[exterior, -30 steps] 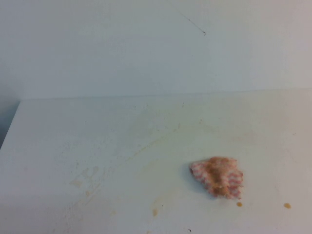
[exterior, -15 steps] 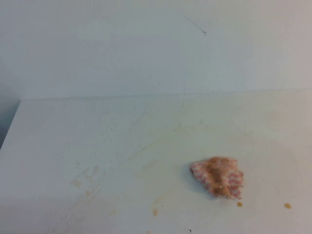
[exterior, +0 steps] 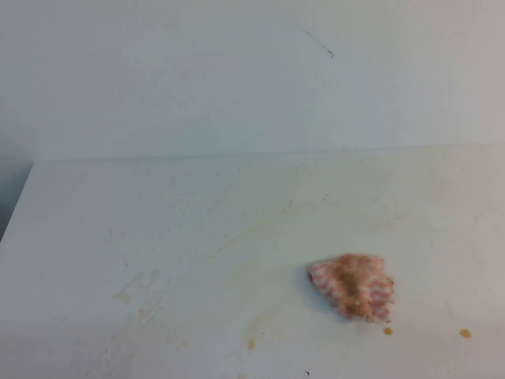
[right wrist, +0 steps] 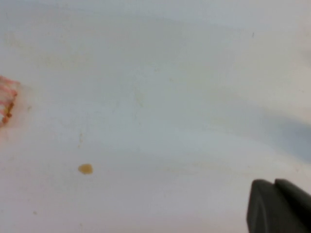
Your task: Wipe the table
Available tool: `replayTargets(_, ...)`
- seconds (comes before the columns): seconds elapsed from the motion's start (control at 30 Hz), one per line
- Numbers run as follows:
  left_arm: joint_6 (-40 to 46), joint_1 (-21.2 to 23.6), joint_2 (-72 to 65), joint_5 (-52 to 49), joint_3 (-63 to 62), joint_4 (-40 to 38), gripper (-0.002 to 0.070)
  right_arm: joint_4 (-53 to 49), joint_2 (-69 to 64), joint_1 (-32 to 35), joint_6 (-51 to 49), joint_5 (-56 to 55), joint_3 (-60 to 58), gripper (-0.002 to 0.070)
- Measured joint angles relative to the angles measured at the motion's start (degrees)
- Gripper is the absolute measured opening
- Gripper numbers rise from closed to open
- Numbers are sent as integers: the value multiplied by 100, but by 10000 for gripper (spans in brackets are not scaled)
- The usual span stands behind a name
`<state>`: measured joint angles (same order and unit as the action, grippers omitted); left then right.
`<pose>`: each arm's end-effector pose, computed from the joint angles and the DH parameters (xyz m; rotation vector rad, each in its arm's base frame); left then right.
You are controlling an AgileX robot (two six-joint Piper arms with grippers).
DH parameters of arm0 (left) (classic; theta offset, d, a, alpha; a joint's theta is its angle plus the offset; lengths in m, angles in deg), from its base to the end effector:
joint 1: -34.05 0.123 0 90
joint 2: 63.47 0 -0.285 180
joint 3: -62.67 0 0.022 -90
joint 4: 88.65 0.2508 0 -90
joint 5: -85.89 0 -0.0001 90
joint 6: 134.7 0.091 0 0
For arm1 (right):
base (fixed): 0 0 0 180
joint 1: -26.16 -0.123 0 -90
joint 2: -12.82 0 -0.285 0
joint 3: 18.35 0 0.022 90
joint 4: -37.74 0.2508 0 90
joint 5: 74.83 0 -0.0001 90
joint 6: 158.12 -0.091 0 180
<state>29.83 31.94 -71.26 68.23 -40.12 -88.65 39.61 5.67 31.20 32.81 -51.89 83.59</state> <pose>0.0543 -0.0020 0.1854 -0.2090 1.7849 -0.2198 0.0516 -0.0034 0.1729 -0.0774 1.8888 -0.1580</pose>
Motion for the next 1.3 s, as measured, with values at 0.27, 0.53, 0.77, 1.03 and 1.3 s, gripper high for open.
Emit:
replayTargets(0.27,0,0,0,0,0,0,-4,165,0,-262,262,-55,-22,-2)
replayTargets(0.53,0,0,0,0,0,0,-4,165,0,-627,401,-55,-22,-2)
replayTargets(0.77,0,0,0,0,0,0,-4,174,0,-657,405,-55,-22,-2)
replayTargets(1.03,0,0,0,0,0,0,-4,174,0,-783,405,-55,-22,-2)
replayTargets(1.3,0,0,0,0,0,0,-4,174,0,-783,405,-55,-22,-2)
